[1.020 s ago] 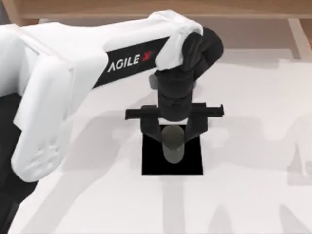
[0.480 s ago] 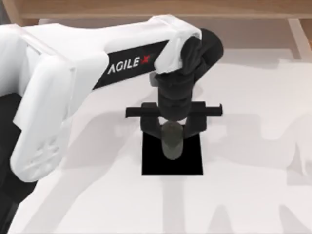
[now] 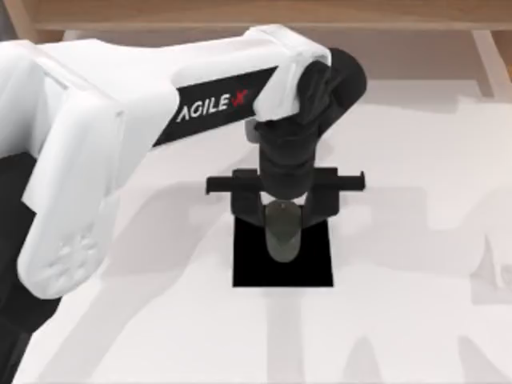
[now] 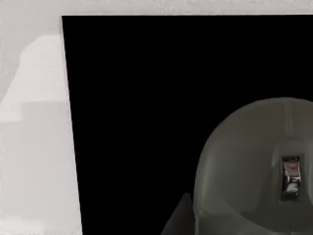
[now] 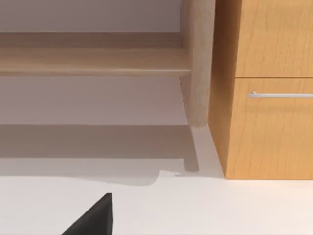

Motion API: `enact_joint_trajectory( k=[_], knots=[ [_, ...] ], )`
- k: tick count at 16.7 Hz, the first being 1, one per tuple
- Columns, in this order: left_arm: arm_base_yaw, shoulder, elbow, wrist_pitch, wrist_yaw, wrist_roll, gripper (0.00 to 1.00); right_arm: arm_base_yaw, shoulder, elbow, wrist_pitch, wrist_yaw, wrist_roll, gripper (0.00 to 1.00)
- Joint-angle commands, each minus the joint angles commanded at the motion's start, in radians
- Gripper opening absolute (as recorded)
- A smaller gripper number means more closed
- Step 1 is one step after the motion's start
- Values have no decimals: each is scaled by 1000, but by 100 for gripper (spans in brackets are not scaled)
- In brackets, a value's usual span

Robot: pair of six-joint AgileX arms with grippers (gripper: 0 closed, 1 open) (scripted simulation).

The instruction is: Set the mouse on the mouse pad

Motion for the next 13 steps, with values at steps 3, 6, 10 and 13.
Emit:
enact_joint_trajectory(
  k=[3,6,10,13],
  knots=[
    [0,0,0,0,0,0,68,0,0,0,0,0,0,100],
    [0,0,0,0,0,0,90,0,0,0,0,0,0,100],
    [0,0,0,0,0,0,100,0,0,0,0,0,0,100],
    [0,0,0,0,0,0,100,0,0,0,0,0,0,100]
  ],
)
